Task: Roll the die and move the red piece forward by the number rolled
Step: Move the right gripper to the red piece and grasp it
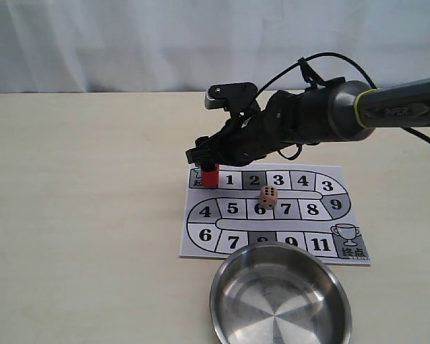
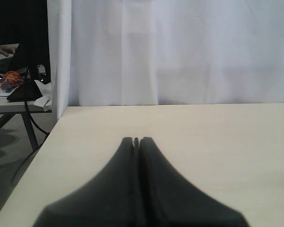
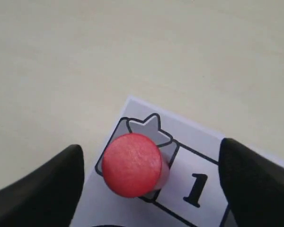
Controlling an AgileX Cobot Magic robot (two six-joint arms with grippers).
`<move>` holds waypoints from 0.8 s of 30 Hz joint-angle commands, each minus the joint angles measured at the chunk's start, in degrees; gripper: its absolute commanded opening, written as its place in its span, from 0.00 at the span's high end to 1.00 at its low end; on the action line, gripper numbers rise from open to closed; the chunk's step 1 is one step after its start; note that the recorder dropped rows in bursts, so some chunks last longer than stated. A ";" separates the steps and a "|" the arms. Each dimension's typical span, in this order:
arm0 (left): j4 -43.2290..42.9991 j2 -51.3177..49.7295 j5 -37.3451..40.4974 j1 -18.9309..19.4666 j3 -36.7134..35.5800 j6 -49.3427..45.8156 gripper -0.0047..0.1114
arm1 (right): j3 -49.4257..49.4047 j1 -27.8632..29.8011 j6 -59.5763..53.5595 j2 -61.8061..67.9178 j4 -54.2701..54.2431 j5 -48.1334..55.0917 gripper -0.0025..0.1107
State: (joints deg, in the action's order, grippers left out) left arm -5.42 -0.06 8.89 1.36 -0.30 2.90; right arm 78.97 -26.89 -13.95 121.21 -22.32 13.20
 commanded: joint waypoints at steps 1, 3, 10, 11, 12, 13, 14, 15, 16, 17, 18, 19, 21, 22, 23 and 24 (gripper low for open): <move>0.11 0.06 -0.76 -0.01 0.30 0.12 0.96 | 0.33 0.10 -0.37 -0.09 -0.35 -2.59 0.35; 0.11 0.06 -0.76 -0.01 0.30 0.12 0.96 | 0.33 -0.58 -0.49 0.34 -0.35 -3.53 0.35; 0.11 0.06 -0.76 -0.01 0.30 0.12 0.96 | 0.33 -2.44 -2.33 3.22 -0.35 -8.61 0.35; 0.11 0.06 -0.76 -0.01 0.30 0.12 0.96 | 0.33 -2.47 -2.33 3.76 -0.35 -9.25 0.35; 0.11 0.06 -0.76 -0.01 0.30 0.12 0.96 | 0.33 -2.47 -2.33 3.93 -0.35 -9.87 0.35; 0.11 0.06 -0.76 -0.01 0.30 0.12 0.96 | 0.33 -2.47 -2.33 4.19 -0.35 -9.87 0.35; 0.11 0.06 -0.65 -0.01 0.30 0.12 0.96 | 0.33 -2.58 -2.33 4.19 -0.35 -9.87 0.36; 0.11 0.06 -0.65 -0.01 0.30 0.12 0.96 | 0.33 -2.58 -2.33 4.19 -0.35 -9.87 0.38; 0.11 0.06 -0.65 -0.01 0.30 0.12 0.96 | 0.33 -2.58 -2.33 4.19 -0.35 -9.87 0.41; 0.11 0.06 -0.65 -0.01 0.30 0.12 0.96 | 0.33 -2.58 -2.33 4.19 -0.35 -9.87 0.44; 0.11 0.06 -0.65 -0.01 0.30 0.12 0.96 | 0.33 -2.58 -2.33 4.19 -0.35 -9.87 0.47; 0.11 0.06 -0.65 -0.01 0.30 0.12 0.96 | 0.33 -2.58 -2.33 4.19 -0.35 -9.66 0.51; 0.11 0.06 -0.65 -0.01 0.30 0.12 0.96 | 0.33 -2.58 -2.33 4.19 -0.35 -8.78 0.58; 0.11 0.06 -0.65 -0.01 0.30 0.12 0.96 | 0.33 -2.58 -2.33 4.19 -0.35 -8.50 0.61; 0.11 0.06 -0.65 -0.01 0.30 0.12 0.96 | 0.33 -2.58 -2.33 4.19 -0.35 -8.21 0.64; 0.11 0.06 -0.65 -0.01 0.30 0.12 0.96 | 0.33 -2.58 -2.33 4.19 -0.35 -7.79 0.68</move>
State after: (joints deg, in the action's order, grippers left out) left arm -5.42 -0.06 8.89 1.36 -0.30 2.90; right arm 79.15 -29.38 -15.73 125.51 -22.62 4.75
